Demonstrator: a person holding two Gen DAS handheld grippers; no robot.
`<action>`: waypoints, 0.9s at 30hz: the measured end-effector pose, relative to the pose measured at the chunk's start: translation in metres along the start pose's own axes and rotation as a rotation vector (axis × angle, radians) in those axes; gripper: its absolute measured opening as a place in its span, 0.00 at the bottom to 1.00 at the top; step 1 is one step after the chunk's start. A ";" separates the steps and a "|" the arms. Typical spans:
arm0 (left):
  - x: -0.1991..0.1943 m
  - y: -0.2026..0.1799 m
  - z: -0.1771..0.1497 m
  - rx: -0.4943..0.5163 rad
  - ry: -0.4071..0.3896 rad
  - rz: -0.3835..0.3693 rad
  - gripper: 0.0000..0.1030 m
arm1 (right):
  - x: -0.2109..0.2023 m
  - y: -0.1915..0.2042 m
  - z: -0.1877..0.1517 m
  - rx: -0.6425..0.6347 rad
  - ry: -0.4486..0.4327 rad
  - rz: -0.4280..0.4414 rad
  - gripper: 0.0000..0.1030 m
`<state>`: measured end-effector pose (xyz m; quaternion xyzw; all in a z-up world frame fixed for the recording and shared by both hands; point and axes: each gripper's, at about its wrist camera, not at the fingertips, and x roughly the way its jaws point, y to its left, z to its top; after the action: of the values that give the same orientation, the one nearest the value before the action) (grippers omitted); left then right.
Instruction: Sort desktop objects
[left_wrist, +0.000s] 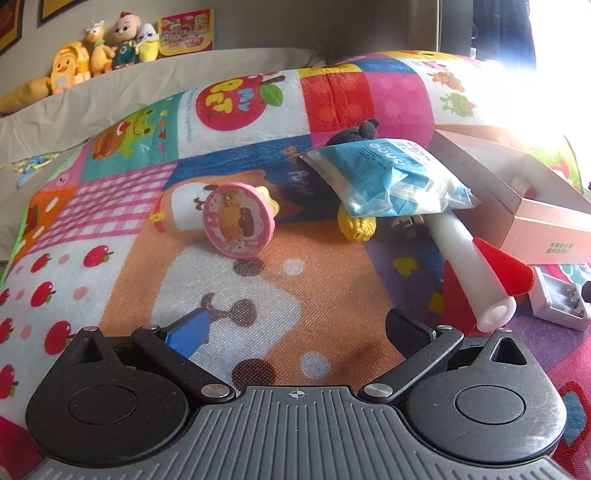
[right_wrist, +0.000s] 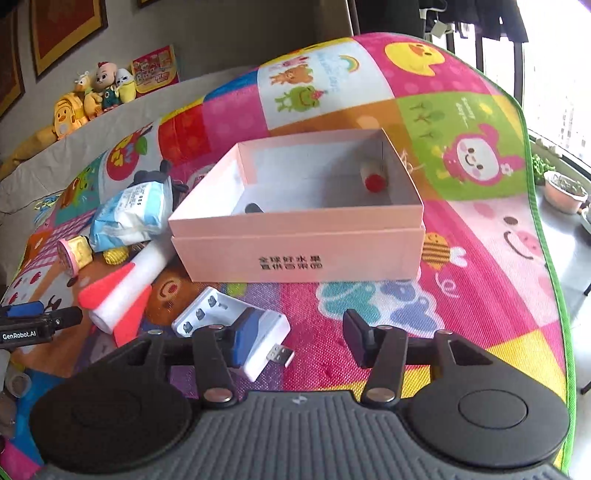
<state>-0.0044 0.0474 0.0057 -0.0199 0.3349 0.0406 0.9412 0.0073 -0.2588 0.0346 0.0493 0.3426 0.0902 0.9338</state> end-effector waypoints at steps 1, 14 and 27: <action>0.001 0.000 0.000 -0.001 0.004 0.004 1.00 | 0.002 -0.001 -0.002 0.005 0.005 0.010 0.61; -0.013 0.006 0.000 -0.002 -0.011 0.005 1.00 | 0.029 0.060 -0.006 -0.228 -0.016 -0.046 0.96; -0.012 -0.100 0.015 0.265 -0.092 -0.189 0.84 | 0.010 -0.018 -0.007 0.070 -0.085 -0.156 0.98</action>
<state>0.0049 -0.0516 0.0259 0.0747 0.2908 -0.0918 0.9494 0.0127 -0.2742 0.0202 0.0587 0.3085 0.0029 0.9494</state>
